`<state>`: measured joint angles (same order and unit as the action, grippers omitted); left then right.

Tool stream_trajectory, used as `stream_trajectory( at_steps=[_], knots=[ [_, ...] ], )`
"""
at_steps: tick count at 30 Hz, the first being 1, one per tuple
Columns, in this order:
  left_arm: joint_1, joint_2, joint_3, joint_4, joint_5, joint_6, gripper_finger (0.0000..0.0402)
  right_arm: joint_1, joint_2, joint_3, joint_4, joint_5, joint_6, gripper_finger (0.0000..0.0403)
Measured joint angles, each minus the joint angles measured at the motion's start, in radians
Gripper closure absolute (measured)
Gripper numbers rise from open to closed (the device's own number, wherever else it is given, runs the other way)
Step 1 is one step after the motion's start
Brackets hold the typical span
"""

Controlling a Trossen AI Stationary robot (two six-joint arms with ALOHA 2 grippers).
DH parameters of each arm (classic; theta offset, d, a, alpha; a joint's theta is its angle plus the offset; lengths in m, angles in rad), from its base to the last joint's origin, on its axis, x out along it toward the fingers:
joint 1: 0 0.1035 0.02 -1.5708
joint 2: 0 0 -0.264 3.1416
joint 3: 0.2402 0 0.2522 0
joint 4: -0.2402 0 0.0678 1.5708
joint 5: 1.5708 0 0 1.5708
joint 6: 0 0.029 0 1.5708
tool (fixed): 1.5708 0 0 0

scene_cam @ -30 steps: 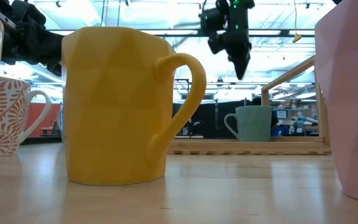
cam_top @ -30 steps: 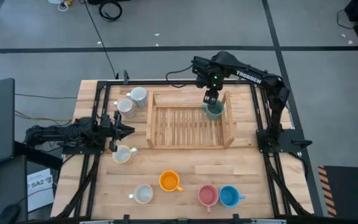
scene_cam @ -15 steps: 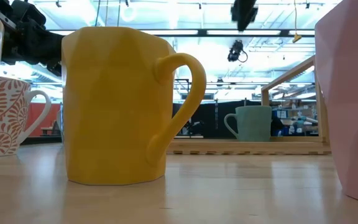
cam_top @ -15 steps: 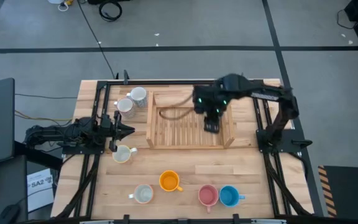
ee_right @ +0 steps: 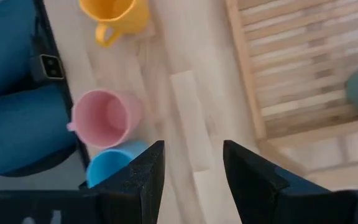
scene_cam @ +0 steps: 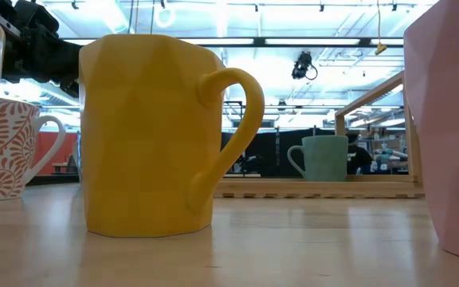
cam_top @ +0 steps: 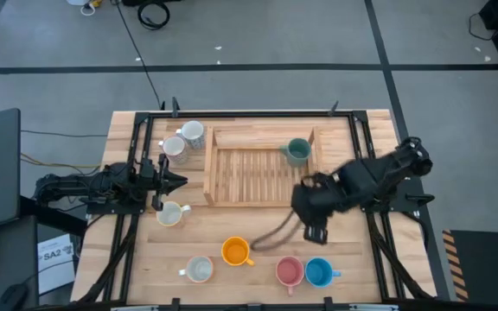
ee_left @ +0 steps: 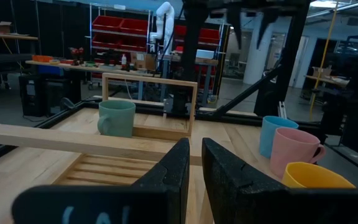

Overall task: Place coffee mugs
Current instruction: Put the bottom blue cup on the shelf aligned with the green cup

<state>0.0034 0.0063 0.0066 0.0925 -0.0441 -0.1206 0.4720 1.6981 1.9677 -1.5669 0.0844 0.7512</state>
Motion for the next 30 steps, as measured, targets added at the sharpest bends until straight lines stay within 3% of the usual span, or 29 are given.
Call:
stream_trajectory(
  at_steps=[6, 15, 23, 30],
  knots=[
    [0.000, 0.000, 0.000, 0.000, 0.000, 0.000, 0.0351, 0.136, 0.001, -0.093, 0.016, 0.047, 0.144, 0.0234],
    [0.000, 0.000, 0.000, 0.000, 0.000, 0.000, 0.0351, 0.214, 0.002, -0.315, 0.139, -0.002, 0.223, 0.0234],
    [0.000, 0.000, 0.000, 0.000, 0.000, 0.000, 0.0351, 0.213, 0.003, -0.480, 0.311, -0.104, 0.165, 0.0234],
    [0.000, 0.000, 0.000, 0.000, 0.000, 0.000, 0.0351, 0.212, 0.003, -0.536, 0.470, -0.111, -0.086, 0.0234]
  ],
)
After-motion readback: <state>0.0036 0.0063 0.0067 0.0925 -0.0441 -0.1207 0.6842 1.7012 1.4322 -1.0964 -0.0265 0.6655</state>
